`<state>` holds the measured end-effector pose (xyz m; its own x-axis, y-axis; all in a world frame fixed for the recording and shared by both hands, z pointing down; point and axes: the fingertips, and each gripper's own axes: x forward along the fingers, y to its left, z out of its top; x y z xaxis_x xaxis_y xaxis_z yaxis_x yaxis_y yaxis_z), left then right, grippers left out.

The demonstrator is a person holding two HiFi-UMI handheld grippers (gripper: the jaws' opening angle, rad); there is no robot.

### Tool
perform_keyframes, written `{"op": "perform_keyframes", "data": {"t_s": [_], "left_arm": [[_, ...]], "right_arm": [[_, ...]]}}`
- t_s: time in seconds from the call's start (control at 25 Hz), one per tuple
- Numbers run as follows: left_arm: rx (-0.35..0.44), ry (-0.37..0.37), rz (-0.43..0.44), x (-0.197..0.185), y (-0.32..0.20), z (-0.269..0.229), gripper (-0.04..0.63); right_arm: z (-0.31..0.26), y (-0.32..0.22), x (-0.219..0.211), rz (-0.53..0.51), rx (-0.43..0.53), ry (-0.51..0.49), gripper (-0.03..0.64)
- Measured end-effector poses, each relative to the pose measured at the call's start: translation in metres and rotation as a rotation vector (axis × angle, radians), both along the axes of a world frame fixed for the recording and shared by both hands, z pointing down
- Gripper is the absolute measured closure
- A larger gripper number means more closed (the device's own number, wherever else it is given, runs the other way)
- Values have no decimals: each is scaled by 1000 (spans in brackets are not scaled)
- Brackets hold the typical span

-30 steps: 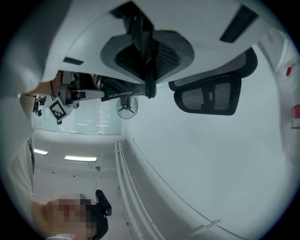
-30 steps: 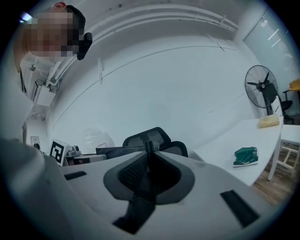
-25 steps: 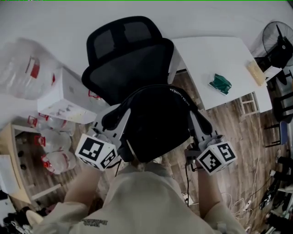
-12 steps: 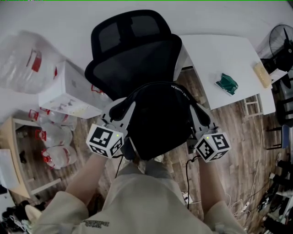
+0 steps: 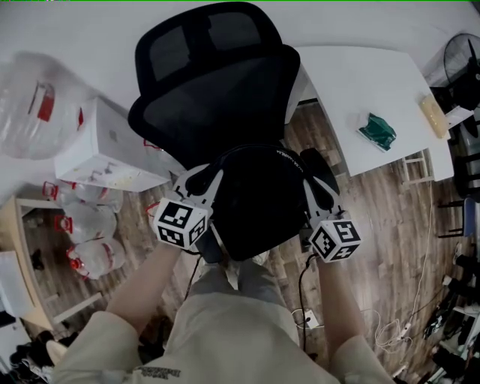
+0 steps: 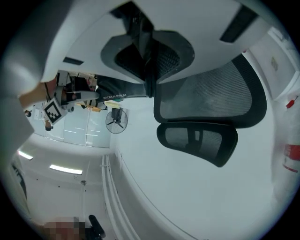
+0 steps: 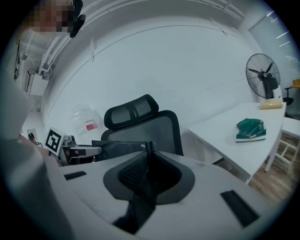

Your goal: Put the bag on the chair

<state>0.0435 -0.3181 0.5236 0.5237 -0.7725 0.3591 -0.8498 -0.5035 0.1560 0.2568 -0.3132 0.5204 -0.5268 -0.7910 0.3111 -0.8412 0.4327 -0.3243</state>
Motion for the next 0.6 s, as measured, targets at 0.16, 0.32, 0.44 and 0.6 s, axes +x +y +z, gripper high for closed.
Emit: {"op": "perform_keyframes", "data": {"t_s": [0.16,0.32,0.44,0.6], "left_arm": [[-67,-31,21,2,-6,41,528],[-128,-67,35,-1,-7,85,526],[-179,-90,51,-1,-5,118,526],[-251,-121,68,1,0,160,526]], "right_arm": [[34,3,3,16,-43,3,555],[70,7,1,31,-89,18,555],[98,10,1,50,-126,32,555],[134,16,5,76,-175,50,555]]}}
